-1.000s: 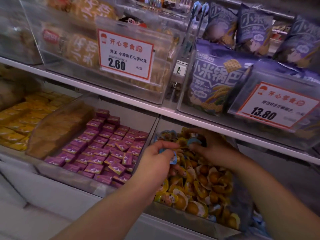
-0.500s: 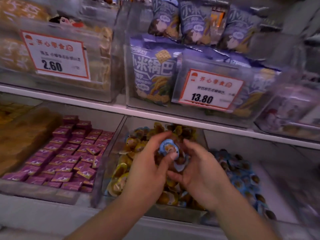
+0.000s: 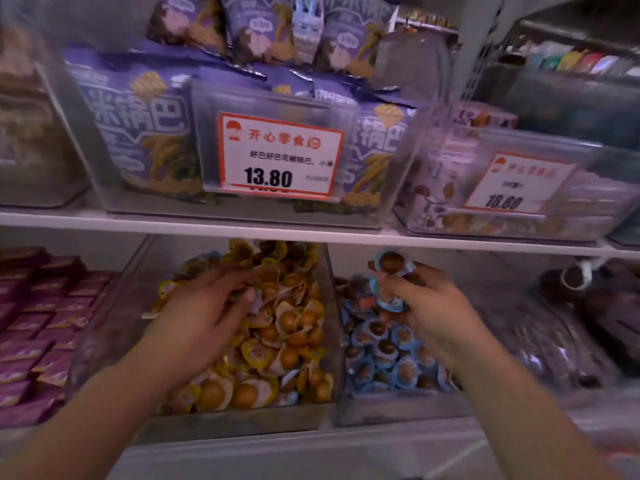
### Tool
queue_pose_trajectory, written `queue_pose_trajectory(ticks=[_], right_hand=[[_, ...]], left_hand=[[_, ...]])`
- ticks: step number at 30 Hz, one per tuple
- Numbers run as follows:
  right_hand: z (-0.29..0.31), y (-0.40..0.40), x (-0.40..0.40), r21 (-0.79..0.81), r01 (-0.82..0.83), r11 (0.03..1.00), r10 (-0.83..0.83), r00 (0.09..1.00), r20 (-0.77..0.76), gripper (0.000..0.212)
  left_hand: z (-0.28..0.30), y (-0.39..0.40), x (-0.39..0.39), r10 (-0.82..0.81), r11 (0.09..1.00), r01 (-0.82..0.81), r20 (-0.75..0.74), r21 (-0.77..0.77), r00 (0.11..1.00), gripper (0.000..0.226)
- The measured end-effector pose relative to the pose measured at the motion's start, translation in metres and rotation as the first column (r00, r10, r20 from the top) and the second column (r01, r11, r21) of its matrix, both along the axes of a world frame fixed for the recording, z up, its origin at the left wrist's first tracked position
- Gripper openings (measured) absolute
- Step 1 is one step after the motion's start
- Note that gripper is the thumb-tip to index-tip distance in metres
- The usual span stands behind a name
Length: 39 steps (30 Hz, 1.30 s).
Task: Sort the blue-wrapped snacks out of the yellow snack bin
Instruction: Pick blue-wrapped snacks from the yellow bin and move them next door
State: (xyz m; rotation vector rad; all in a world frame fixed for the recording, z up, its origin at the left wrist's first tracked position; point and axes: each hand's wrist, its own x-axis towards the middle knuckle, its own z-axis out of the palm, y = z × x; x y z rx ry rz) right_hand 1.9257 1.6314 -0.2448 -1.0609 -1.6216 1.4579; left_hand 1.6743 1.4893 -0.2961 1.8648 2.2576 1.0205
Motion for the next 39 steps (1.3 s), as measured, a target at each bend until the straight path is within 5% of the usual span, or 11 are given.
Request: queue_pose_trajectory(ticks=[3, 6, 10, 15, 17, 21, 28, 32, 35, 39], right_hand=[[-0.016, 0.034, 0.031, 0.159, -0.06, 0.985, -0.006, 0.922, 0.387, 0.011], [-0.032, 0.053, 0.042, 0.257, -0.046, 0.965, -0.097, 0.851, 0.516, 0.029], [-0.031, 0.042, 0.017, 0.526, 0.058, 0.848, -0.273, 0.9, 0.341, 0.026], [-0.014, -0.018, -0.045, 0.756, -0.215, 0.618, -0.057, 0.947, 0.316, 0.026], [-0.011, -0.033, -0.079, 0.681, -0.432, 0.592, 0.095, 0.876, 0.473, 0.032], [-0.016, -0.033, -0.158, 0.444, -0.777, 0.446, 0.147, 0.553, 0.82, 0.047], [-0.029, 0.007, -0.206, 0.076, -0.897, 0.435, 0.085, 0.124, 0.989, 0.072], [-0.042, 0.014, -0.212, 0.197, -0.92, 0.339, -0.055, 0.19, 0.98, 0.053], [-0.045, 0.016, -0.205, 0.229, -0.889, 0.395, 0.075, 0.28, 0.957, 0.035], [-0.043, 0.015, -0.207, 0.19, -0.901, 0.39, 0.129, 0.258, 0.957, 0.045]], left_hand=[[-0.004, 0.002, -0.003, 0.003, 0.982, -0.034, -0.159, -0.187, 0.987, 0.06], [-0.001, 0.0, -0.006, 0.0, 0.972, -0.04, -0.171, -0.23, 0.985, 0.06], [0.009, -0.011, -0.009, -0.068, 0.98, 0.06, -0.038, -0.188, 0.997, 0.033], [0.005, -0.034, -0.013, -0.068, 0.983, 0.07, 0.018, -0.169, 0.998, 0.031], [0.0, -0.041, -0.012, -0.061, 0.983, 0.058, -0.015, -0.174, 0.998, 0.036], [-0.005, -0.051, -0.007, -0.081, 0.981, 0.063, -0.096, -0.181, 0.992, 0.029], [-0.005, -0.059, -0.002, 0.066, 0.984, -0.095, -0.187, -0.153, 0.98, 0.038], [-0.007, -0.057, -0.003, 0.152, 0.966, -0.193, -0.221, -0.174, 0.963, 0.047], [-0.01, -0.054, 0.0, 0.187, 0.952, -0.243, -0.274, -0.187, 0.943, 0.049], [-0.012, -0.052, -0.002, 0.175, 0.947, -0.235, -0.259, -0.221, 0.95, 0.051]])
